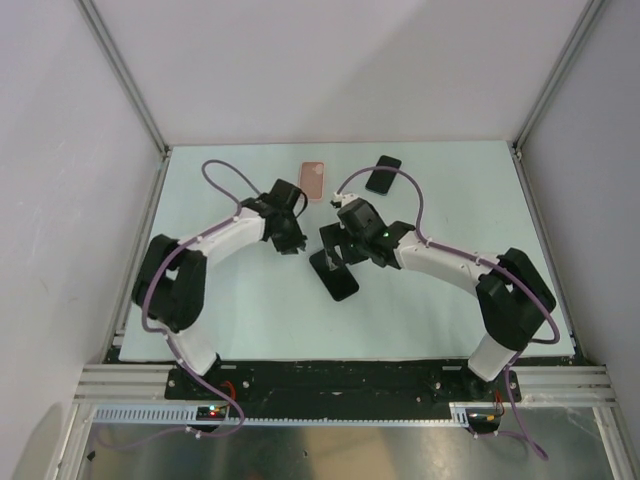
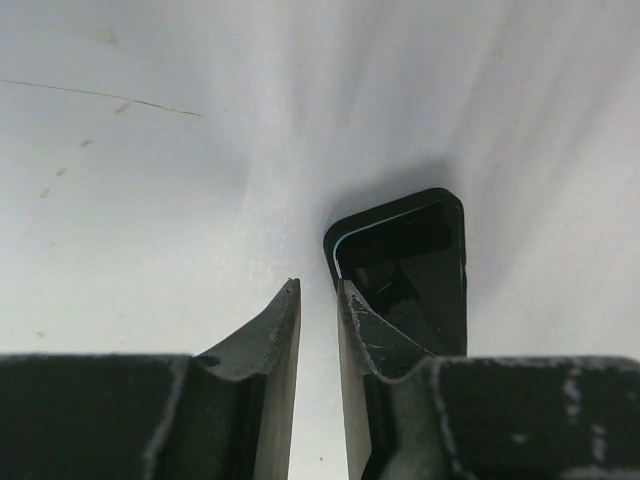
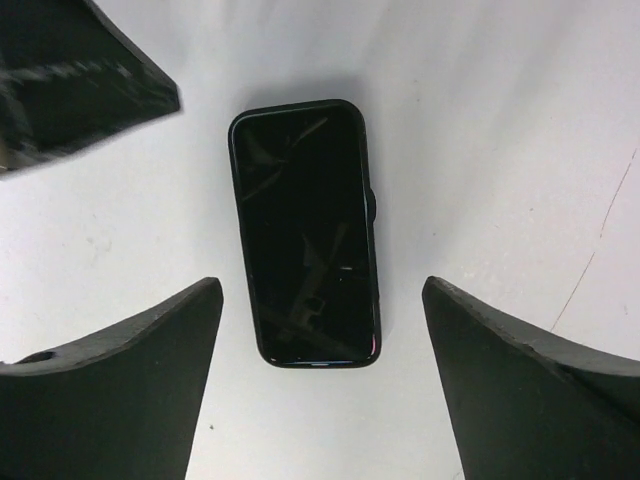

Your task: Put the phone into the phone case

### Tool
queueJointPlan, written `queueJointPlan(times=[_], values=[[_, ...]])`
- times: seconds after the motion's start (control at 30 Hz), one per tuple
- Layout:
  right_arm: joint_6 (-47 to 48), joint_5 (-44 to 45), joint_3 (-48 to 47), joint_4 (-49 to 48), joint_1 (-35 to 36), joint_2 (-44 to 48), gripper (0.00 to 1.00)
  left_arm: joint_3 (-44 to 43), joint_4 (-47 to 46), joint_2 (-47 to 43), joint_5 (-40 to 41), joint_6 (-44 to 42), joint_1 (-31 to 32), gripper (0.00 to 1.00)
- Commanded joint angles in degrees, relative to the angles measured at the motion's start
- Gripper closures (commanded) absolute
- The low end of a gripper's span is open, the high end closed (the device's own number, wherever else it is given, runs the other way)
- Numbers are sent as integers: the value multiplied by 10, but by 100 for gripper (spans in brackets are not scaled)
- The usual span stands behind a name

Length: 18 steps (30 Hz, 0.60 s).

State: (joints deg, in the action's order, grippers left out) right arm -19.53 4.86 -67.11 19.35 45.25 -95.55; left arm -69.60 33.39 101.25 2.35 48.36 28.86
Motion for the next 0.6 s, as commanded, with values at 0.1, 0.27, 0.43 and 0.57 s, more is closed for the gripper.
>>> queueJointPlan(times=[0.1, 0.27, 0.43, 0.57], values=[[93, -26, -1, -38, 10, -34, 6, 34, 20, -117, 6, 2, -70, 74], [120, -30, -16, -54, 17, -83, 4, 64, 20, -164, -9, -4, -102, 73], [130, 10, -44, -42, 31, -128, 4, 84, 20, -193, -18, -6, -107, 72], [130, 13, -54, -44, 35, -140, 4, 89, 19, -198, -19, -9, -107, 72]])
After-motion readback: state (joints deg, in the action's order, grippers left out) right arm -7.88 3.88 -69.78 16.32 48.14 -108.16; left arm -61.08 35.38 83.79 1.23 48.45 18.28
